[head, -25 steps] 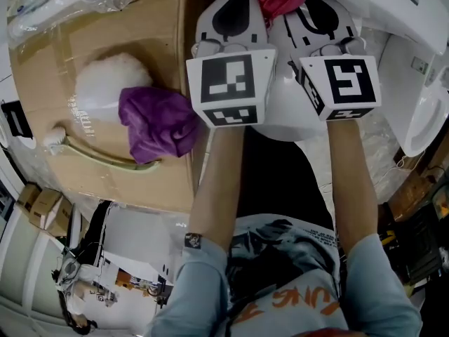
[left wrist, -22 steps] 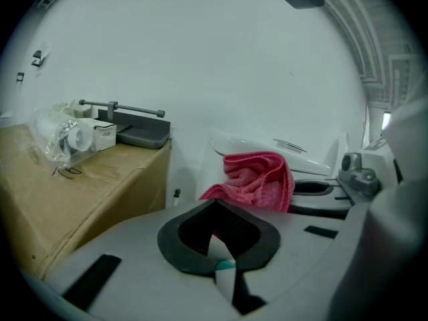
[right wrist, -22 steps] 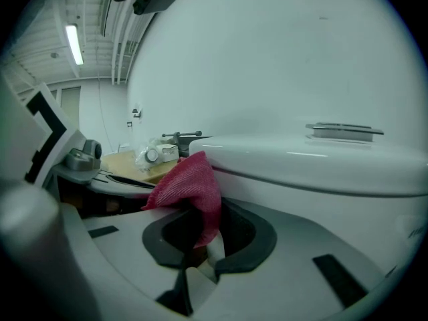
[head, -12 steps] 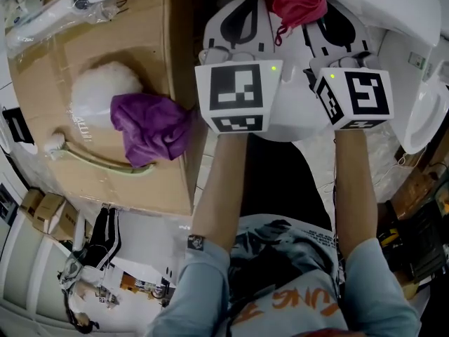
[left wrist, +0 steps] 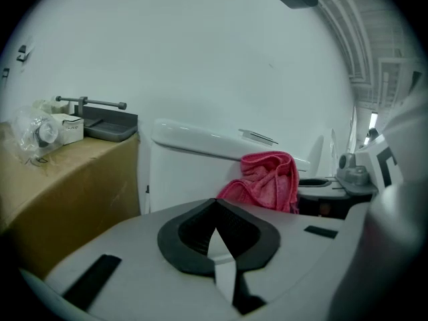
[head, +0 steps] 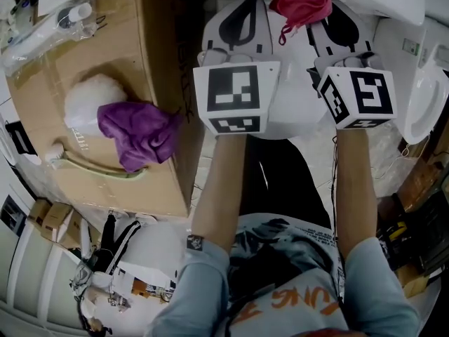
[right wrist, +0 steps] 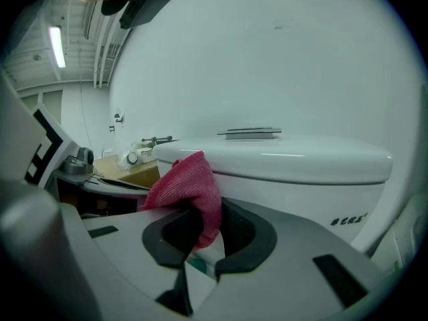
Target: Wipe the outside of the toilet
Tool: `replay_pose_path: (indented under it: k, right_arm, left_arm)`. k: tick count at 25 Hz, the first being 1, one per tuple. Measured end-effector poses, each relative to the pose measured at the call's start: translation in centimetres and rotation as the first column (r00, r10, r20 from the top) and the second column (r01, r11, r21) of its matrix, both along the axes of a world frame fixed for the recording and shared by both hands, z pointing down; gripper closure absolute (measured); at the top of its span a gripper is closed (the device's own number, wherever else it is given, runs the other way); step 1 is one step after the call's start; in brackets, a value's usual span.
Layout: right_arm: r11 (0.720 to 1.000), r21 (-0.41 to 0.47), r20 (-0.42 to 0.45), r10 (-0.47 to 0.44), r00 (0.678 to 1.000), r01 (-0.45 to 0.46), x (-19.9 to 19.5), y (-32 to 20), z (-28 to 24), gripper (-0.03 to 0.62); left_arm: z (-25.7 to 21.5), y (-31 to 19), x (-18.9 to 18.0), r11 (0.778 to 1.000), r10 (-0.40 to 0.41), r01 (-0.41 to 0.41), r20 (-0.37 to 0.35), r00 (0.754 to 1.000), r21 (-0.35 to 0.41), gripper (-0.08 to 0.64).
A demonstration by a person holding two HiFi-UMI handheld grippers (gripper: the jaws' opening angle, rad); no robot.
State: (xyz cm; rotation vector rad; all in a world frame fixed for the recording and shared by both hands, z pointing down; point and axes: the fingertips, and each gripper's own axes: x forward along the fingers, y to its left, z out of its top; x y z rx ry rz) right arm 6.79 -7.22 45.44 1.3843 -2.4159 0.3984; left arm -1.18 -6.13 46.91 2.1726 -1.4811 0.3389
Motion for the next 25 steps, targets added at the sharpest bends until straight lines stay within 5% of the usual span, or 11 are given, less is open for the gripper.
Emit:
replay_pose_path:
  k: [25]
  right_arm:
    - [0.974, -0.001, -0.008, 0.227, 0.974, -0.227, 15.3, 0.6, 0.0, 0.514]
  left_arm:
    - [-1.2, 0.3, 11.9, 0.986, 0.165, -0.164, -0.011, 0.986, 0.01, 0.535]
